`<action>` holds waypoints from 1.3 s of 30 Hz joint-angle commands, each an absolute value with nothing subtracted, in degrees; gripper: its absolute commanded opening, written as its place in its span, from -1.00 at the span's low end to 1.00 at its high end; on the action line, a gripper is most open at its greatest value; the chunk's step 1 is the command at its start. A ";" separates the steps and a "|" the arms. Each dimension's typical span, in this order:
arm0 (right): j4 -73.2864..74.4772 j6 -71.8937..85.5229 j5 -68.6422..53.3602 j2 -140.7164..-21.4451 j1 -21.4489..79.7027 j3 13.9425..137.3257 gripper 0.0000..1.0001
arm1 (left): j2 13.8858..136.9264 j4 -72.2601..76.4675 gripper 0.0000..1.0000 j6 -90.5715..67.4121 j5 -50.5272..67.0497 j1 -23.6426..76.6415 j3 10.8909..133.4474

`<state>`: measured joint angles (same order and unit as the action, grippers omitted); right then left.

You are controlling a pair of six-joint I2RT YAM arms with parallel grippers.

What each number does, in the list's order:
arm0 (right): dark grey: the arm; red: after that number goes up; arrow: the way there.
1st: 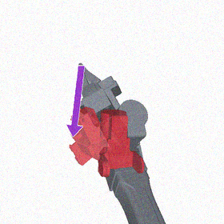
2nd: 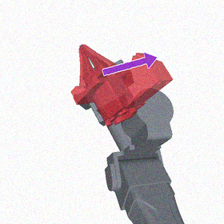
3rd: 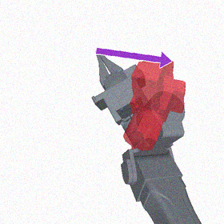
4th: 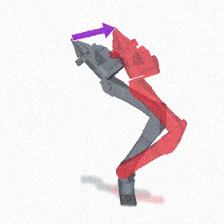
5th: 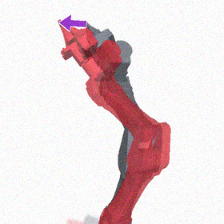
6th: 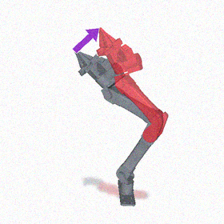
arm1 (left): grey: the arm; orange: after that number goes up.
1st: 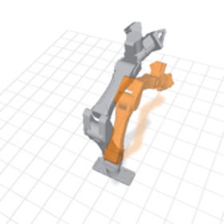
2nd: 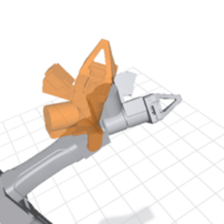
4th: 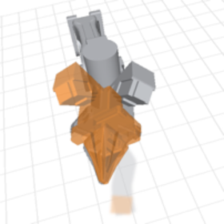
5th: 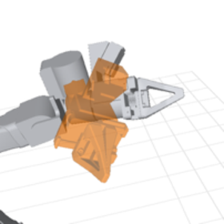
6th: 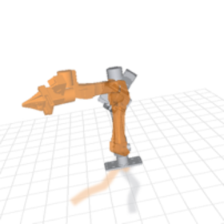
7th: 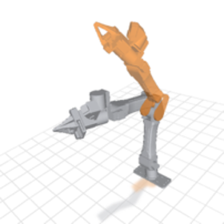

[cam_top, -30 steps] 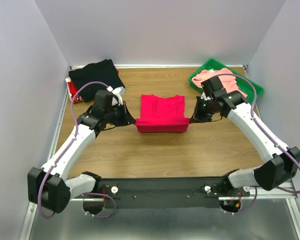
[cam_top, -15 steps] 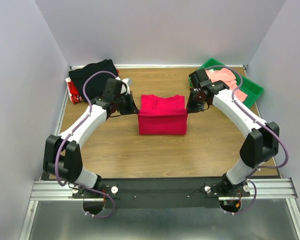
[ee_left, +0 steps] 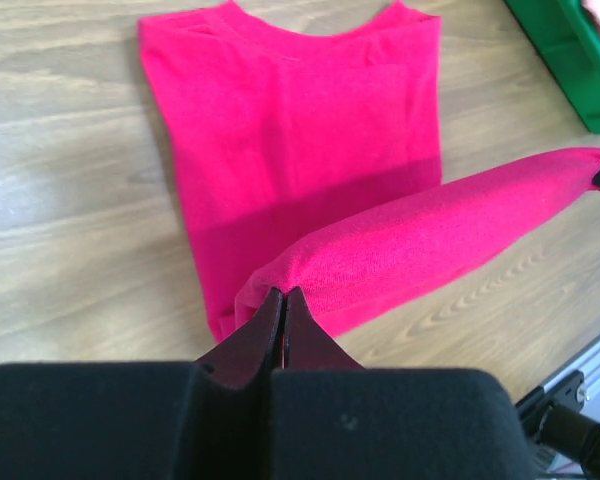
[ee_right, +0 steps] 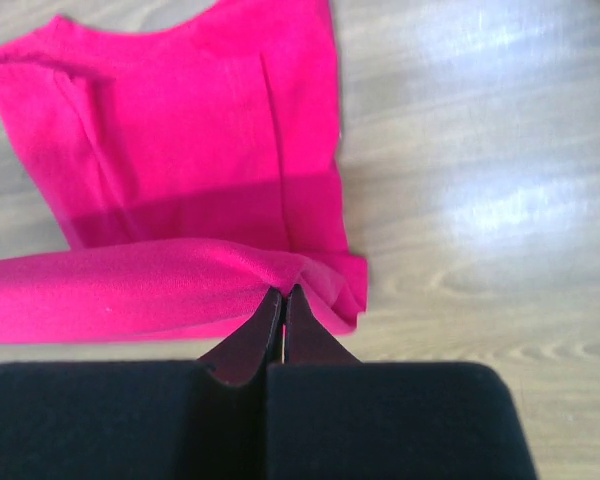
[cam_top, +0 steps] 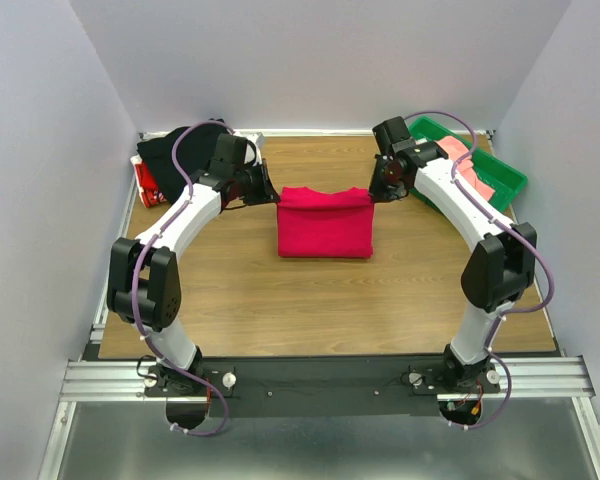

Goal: Fold and stack the t-shirts
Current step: Fold the tshirt

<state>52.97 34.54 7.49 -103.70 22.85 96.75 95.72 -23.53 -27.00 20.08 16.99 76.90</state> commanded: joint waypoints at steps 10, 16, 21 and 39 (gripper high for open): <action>52.65 30.15 10.37 -116.27 19.25 110.47 -0.99 | 108.27 -21.89 -1.00 -24.87 23.38 14.24 88.41; 52.65 29.10 9.14 -120.49 18.02 113.20 -0.99 | 113.72 -22.23 -1.00 -24.43 25.22 13.97 93.34; 52.65 28.21 7.91 -124.10 17.14 115.57 -0.99 | 117.06 -22.68 -1.00 -24.43 25.14 13.71 96.23; 52.73 25.49 6.50 -133.68 15.56 124.80 -0.99 | 121.73 -19.95 -1.00 -27.07 24.17 12.57 97.38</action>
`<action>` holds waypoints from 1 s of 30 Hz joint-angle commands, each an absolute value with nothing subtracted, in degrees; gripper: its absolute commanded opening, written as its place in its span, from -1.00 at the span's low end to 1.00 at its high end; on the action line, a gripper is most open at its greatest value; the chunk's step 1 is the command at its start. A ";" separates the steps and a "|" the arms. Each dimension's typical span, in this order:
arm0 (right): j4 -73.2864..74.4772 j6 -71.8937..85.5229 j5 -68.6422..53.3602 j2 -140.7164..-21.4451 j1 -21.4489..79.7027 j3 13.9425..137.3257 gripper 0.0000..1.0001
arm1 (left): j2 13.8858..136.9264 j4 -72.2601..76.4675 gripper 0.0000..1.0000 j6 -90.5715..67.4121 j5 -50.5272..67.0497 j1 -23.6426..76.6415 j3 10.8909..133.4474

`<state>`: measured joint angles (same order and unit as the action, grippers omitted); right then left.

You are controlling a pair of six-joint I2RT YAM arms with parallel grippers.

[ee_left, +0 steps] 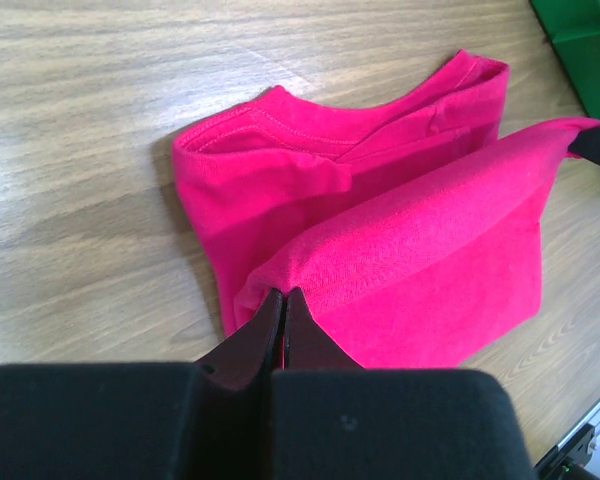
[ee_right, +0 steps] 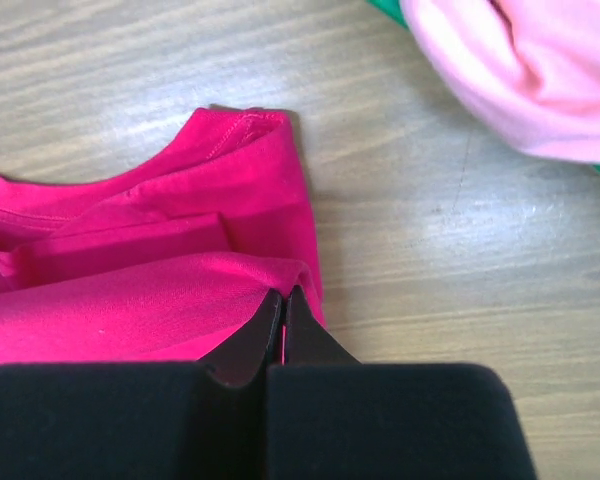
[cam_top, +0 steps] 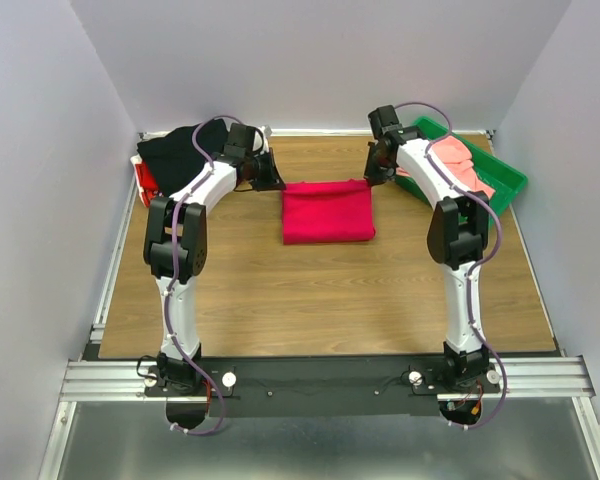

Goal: Fold and stack the t-shirts
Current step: Fold the tshirt

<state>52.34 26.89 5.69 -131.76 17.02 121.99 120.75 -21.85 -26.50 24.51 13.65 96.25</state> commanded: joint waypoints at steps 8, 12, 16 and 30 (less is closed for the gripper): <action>51.77 24.26 6.33 -138.33 15.21 130.16 -0.99 | 123.57 -14.96 -1.00 -30.49 24.78 11.25 97.21; 49.84 24.26 4.49 -141.32 14.59 136.13 -0.72 | 125.06 -10.64 -0.96 -33.31 24.96 10.29 97.99; 47.55 24.35 2.55 -142.30 14.33 140.80 0.53 | 126.48 -10.02 0.87 -33.84 22.34 9.67 102.74; 36.57 18.98 -15.53 -127.62 15.91 118.40 0.63 | 114.79 9.04 0.92 -29.18 31.28 9.76 78.06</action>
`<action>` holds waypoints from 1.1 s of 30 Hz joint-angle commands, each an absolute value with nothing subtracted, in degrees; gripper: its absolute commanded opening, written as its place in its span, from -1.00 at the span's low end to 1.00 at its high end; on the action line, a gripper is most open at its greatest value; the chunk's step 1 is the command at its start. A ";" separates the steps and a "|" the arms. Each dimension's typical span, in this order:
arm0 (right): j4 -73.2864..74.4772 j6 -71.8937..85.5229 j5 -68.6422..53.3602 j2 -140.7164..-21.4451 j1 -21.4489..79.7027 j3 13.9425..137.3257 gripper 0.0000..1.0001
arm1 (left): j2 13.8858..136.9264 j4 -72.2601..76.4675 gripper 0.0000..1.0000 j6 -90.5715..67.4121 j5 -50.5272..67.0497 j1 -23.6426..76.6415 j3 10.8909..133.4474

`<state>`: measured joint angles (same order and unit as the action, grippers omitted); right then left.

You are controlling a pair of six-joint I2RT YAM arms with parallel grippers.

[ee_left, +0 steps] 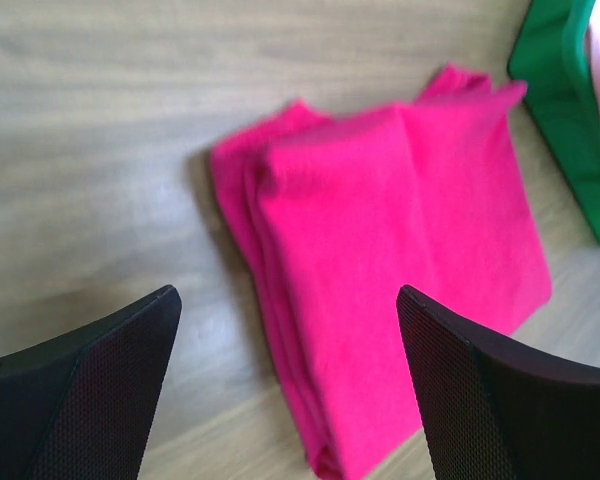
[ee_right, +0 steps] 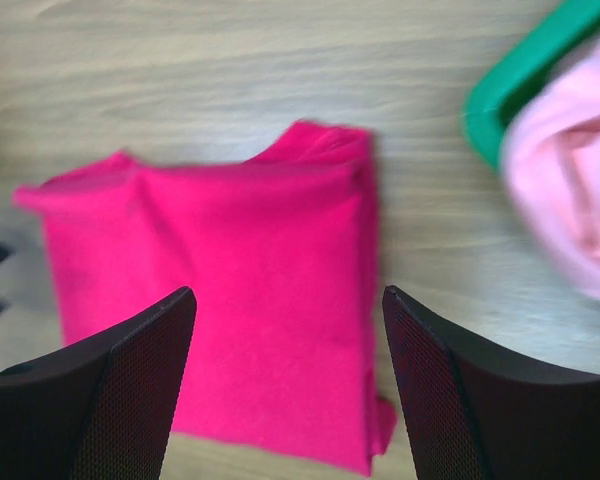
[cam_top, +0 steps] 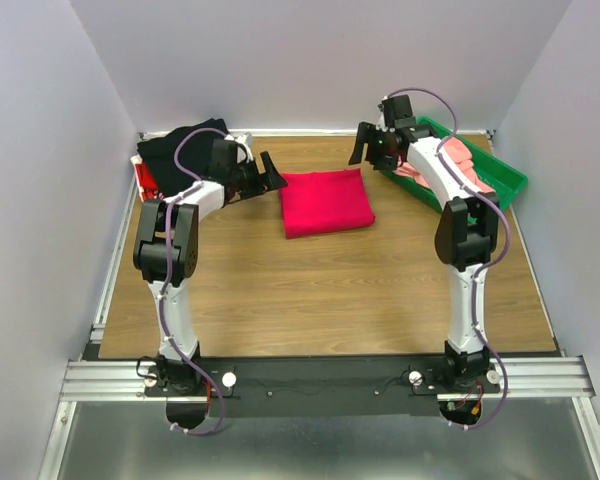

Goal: Fold and stack the t-shirts
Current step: Fold the tshirt, then neatly place the folded tshirt to the corner

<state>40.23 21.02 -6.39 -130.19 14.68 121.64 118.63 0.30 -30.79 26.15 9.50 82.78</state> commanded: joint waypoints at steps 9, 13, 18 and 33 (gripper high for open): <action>33.49 20.57 -20.65 -129.72 16.43 111.89 0.61 | 116.09 24.07 0.92 -29.36 37.70 9.76 67.85; 33.40 20.92 -21.53 -131.04 16.43 111.01 0.61 | 118.38 27.85 0.92 -29.71 38.84 9.76 67.41; 33.22 20.92 -21.18 -130.17 16.43 108.38 0.61 | 122.24 30.32 0.92 -31.19 40.78 9.58 68.72; 33.22 20.66 -21.44 -130.52 16.35 106.88 0.61 | 129.02 33.13 0.92 -36.03 43.42 9.58 71.37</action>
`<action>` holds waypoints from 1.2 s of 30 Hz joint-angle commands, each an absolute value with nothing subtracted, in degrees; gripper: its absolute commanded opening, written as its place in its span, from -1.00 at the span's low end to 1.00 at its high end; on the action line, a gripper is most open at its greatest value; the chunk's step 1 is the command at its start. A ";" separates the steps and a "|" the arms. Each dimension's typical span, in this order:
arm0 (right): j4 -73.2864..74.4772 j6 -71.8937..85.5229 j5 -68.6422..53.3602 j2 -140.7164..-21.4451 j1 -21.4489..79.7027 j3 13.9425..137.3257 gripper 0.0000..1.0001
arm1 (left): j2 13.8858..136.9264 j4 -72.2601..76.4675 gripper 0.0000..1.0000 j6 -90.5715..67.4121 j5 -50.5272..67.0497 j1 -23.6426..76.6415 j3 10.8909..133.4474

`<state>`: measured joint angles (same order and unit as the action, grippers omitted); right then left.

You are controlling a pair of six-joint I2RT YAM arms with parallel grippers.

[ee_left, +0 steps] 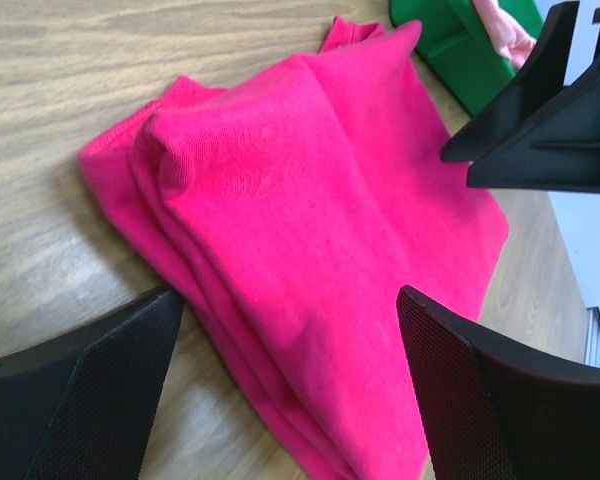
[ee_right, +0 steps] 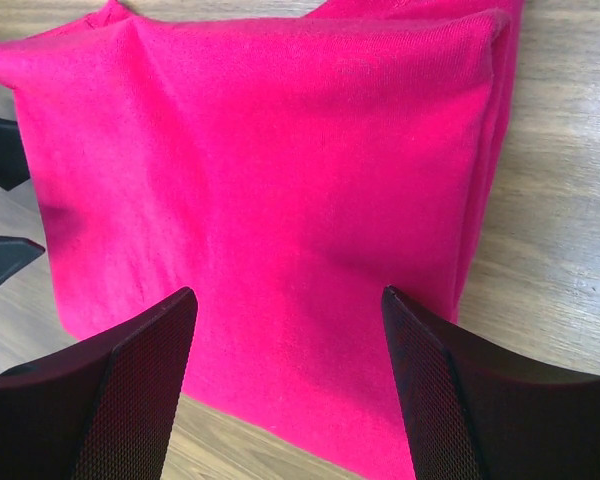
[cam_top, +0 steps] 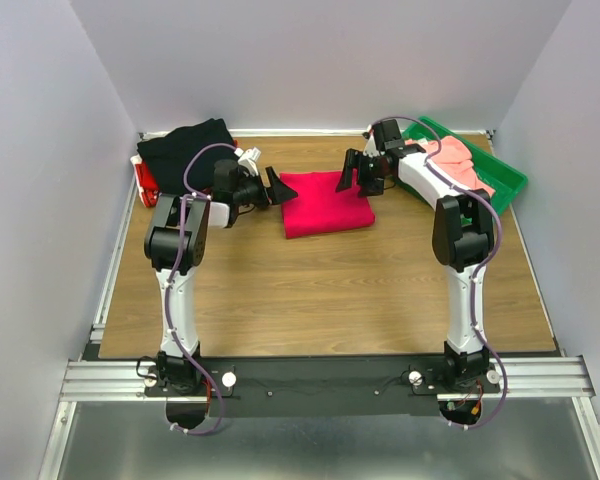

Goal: Fold and stack the t-shirts
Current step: Neatly place the folded tshirt to the corner

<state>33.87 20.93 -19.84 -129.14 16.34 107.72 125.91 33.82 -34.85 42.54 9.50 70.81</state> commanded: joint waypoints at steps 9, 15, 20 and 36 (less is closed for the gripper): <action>33.13 20.74 -23.03 -131.84 16.61 105.82 0.61 | 129.37 33.31 0.91 -37.79 42.54 10.89 71.45; 33.22 21.09 -23.11 -132.36 16.61 105.65 0.61 | 130.08 33.14 0.87 -39.90 42.36 12.92 71.98; 33.05 21.45 -24.26 -133.07 16.70 104.94 0.59 | 129.90 34.01 0.84 -41.48 41.40 14.85 70.58; 33.13 19.78 -22.94 -129.03 17.14 100.37 0.58 | 127.62 11.82 -1.00 -32.19 29.90 16.44 80.83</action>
